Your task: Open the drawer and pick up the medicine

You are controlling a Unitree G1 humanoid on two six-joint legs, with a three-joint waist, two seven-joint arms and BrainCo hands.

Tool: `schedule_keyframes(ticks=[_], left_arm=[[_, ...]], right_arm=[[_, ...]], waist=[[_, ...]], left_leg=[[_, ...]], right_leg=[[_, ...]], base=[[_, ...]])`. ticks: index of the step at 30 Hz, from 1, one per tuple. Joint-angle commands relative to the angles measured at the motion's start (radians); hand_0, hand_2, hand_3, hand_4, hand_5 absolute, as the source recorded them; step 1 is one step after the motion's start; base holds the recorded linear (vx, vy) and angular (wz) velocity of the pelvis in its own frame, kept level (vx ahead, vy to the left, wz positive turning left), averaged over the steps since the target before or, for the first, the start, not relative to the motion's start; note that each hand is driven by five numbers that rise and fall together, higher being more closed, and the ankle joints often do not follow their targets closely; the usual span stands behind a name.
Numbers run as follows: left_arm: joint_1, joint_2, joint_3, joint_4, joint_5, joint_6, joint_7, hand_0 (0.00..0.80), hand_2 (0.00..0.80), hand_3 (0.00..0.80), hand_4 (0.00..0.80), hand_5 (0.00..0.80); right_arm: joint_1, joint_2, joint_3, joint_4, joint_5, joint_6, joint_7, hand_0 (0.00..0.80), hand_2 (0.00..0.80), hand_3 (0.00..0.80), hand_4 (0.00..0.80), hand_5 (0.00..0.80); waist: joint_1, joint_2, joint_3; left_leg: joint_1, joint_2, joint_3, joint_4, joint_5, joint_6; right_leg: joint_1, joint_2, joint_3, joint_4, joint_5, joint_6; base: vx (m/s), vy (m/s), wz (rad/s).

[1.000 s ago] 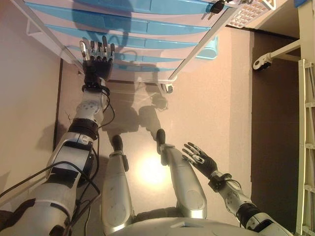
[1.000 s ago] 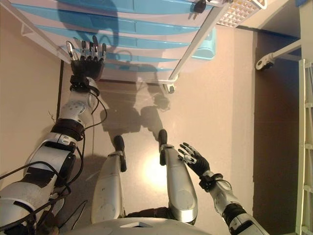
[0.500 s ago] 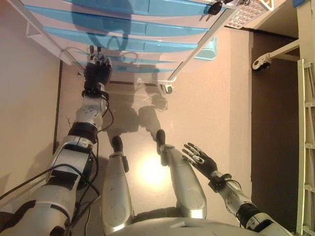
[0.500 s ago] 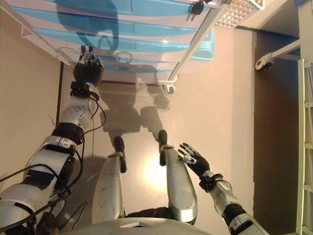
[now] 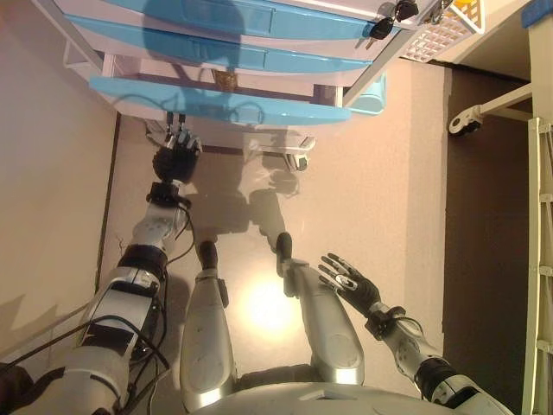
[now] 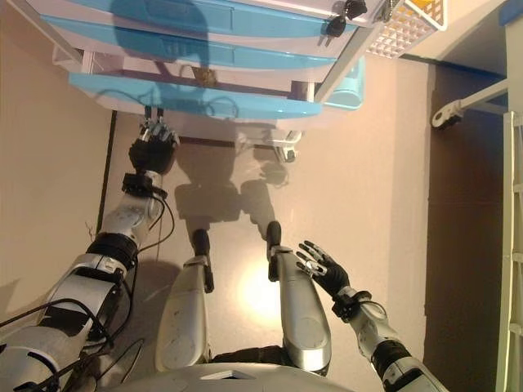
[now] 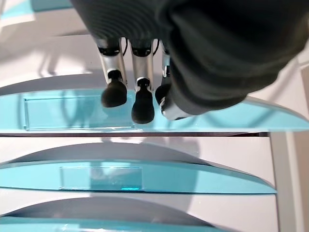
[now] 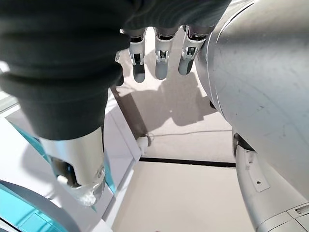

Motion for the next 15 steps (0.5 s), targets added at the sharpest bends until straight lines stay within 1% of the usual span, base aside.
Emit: schedule_keyframes(ticks=[1,10,15], left_arm=[[-0.014,0.007,0.1,-0.088,0.006,0.007,-0.169,0.8,0.8,0.8,0.8,0.8],[0.164,-0.041,0.13,-0.049,-0.017,0.035,-0.289,0.8,0.8,0.8,0.8,0.8],[0.273,-0.08,0.146,-0.018,-0.018,0.059,-0.365,0.8,0.8,0.8,0.8,0.8]], right_arm=[[0.119,-0.004,0.004,-0.049,-0.054,0.047,-0.006,0.0,0.0,0.0,0.0,0.0],[0.13,-0.008,-0.033,-0.053,-0.077,0.047,-0.012,0.0,0.0,0.0,0.0,0.0],[0.134,-0.016,-0.059,-0.06,-0.099,0.057,-0.013,0.0,0.0,0.0,0.0,0.0]], waist=[[0.017,0.044,-0.031],[0.042,0.06,-0.031],[0.055,0.071,-0.031]], left_leg=[[-0.037,-0.062,0.022,0.026,-0.012,0.042],[-0.017,-0.07,0.005,0.017,-0.009,0.046],[0.0,-0.072,-0.002,0.005,-0.001,0.045]], right_leg=[[0.022,0.001,-0.034,-0.026,0.023,0.027],[0.043,-0.005,-0.051,-0.02,0.009,0.027],[0.058,-0.009,-0.061,-0.017,0.002,0.027]], base=[[0.0,0.0,0.0],[-0.001,0.009,0.03],[0.005,0.026,0.03]])
